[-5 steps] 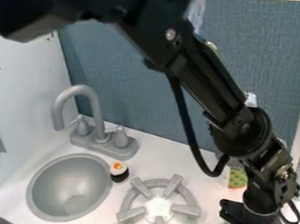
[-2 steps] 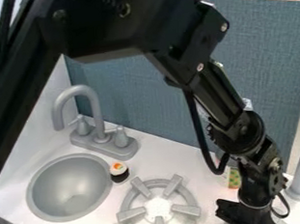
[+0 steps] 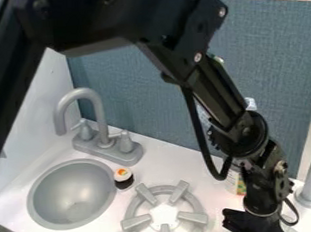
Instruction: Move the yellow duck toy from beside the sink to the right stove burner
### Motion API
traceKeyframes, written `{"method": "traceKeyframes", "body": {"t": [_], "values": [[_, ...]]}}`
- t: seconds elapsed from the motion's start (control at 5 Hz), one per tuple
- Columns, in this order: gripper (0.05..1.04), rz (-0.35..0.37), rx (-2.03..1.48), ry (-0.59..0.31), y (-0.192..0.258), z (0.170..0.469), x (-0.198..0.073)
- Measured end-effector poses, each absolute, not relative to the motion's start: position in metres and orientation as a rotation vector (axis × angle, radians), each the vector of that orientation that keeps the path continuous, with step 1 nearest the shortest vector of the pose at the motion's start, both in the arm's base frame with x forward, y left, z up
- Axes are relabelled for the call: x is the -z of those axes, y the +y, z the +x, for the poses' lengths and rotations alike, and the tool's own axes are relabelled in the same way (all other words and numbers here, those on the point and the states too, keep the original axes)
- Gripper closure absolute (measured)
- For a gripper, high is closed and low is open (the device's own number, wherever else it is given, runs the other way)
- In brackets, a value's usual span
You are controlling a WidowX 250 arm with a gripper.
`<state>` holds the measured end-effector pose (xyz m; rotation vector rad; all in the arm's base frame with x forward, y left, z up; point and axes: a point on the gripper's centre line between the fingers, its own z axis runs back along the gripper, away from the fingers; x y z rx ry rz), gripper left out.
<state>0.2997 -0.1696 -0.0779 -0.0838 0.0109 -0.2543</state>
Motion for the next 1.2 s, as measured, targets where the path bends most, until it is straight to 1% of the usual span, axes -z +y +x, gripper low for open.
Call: {"method": "traceKeyframes", "body": {"t": [0.2,0.4,0.6,0.8,1.0,1.2], "values": [[0.451,-0.065,0.241,0.038,-0.169,0.295,0.074],[0.144,-0.060,0.210,0.029,-0.169,0.299,0.065],[0.073,-0.074,0.198,0.000,-0.170,0.304,0.050],[0.078,-0.082,0.106,-0.080,-0.150,0.297,0.018],[0.081,-0.055,0.022,-0.142,-0.118,0.286,-0.015],[0.081,0.020,-0.038,-0.162,-0.074,0.273,-0.028]]}}
